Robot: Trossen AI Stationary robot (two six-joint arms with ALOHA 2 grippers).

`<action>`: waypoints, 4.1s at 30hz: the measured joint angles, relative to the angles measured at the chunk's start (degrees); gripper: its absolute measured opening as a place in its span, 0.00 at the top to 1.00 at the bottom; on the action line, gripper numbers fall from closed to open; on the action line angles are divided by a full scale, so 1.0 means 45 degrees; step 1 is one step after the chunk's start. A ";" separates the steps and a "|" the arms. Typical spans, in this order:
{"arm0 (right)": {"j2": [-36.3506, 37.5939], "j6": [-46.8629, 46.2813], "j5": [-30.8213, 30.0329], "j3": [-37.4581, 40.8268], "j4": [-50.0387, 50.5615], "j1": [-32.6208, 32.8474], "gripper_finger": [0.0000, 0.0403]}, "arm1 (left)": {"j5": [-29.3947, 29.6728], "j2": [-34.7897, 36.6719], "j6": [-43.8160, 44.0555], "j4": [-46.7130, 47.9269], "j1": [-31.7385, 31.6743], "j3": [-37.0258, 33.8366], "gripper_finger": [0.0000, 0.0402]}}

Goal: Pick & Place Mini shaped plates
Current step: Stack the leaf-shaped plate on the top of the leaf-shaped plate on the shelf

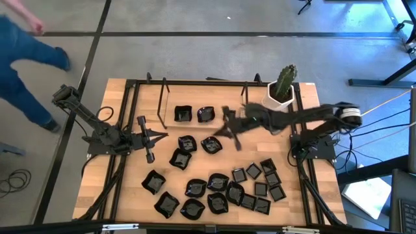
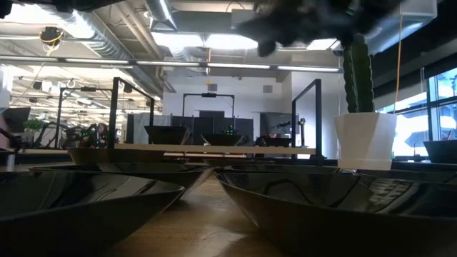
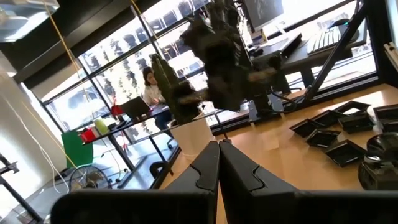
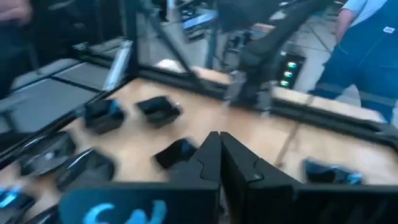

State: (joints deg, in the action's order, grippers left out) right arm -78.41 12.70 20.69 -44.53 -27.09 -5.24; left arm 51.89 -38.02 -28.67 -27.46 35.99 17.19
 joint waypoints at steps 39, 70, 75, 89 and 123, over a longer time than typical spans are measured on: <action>0.1798 -0.0784 -0.1263 0.4911 -0.6781 0.1653 1.00 | -0.0027 0.0000 0.0282 0.0407 -0.0685 0.0000 0.99; 0.1812 -0.0760 -0.1259 0.4954 -0.7043 0.1648 0.99 | -0.1791 -0.1237 0.3702 0.1106 -0.2501 0.0524 0.99; 0.1809 -0.0760 -0.1259 0.4954 -0.6848 0.1648 0.99 | -0.3212 -0.2002 0.3822 0.1738 -0.3500 0.0744 0.99; 0.1807 -0.0716 -0.1264 0.4954 -0.6747 0.1648 0.98 | -0.5116 -0.3522 0.3734 0.1703 -0.4292 0.1598 0.99; 0.1807 -0.0716 -0.1256 0.4954 -0.5130 0.1643 0.93 | -0.8128 -1.5568 0.3244 1.2710 -0.5853 1.2915 0.65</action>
State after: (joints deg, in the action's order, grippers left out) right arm -70.28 9.47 15.04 -22.24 -50.17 2.15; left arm 15.32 -108.08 -14.07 29.74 9.65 75.31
